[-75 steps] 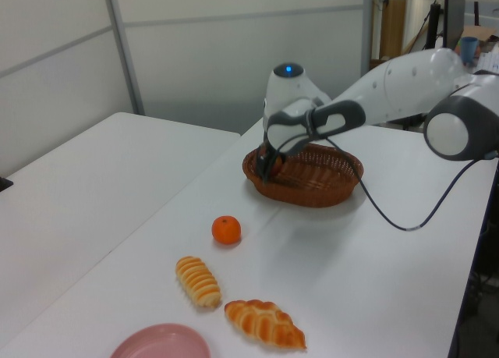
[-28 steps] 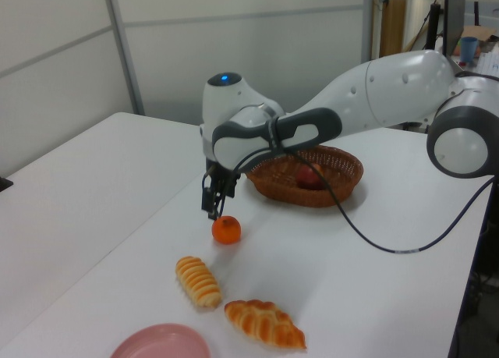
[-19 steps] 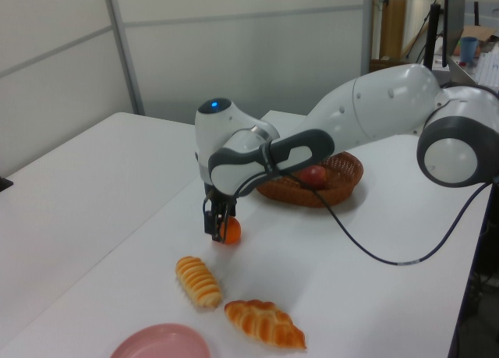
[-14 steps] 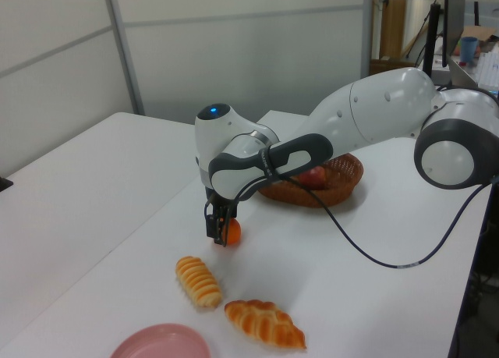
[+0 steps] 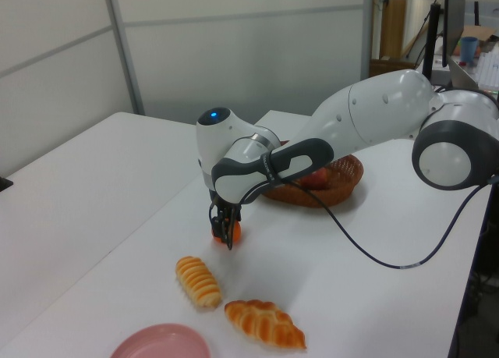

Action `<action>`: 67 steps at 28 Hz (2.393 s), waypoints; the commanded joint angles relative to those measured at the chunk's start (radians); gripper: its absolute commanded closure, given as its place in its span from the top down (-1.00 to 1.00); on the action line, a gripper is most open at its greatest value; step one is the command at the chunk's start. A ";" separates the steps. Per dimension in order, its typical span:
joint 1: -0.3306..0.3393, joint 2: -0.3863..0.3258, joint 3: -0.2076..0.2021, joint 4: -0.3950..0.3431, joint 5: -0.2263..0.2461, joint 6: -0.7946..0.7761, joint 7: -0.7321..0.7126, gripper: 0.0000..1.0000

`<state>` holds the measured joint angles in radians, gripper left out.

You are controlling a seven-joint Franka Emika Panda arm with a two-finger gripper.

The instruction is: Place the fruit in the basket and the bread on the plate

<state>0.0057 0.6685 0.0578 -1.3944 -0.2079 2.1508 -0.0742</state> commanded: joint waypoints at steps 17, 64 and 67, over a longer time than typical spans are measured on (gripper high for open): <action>-0.225 -0.119 -0.015 0.041 0.171 0.026 0.088 -0.94; -0.058 -0.141 -0.042 -0.003 0.208 -0.005 0.128 1.00; 0.000 -0.155 -0.042 -0.003 0.208 -0.052 0.164 1.00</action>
<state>-0.0641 0.5590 0.0319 -1.3661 -0.0202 2.1717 0.0556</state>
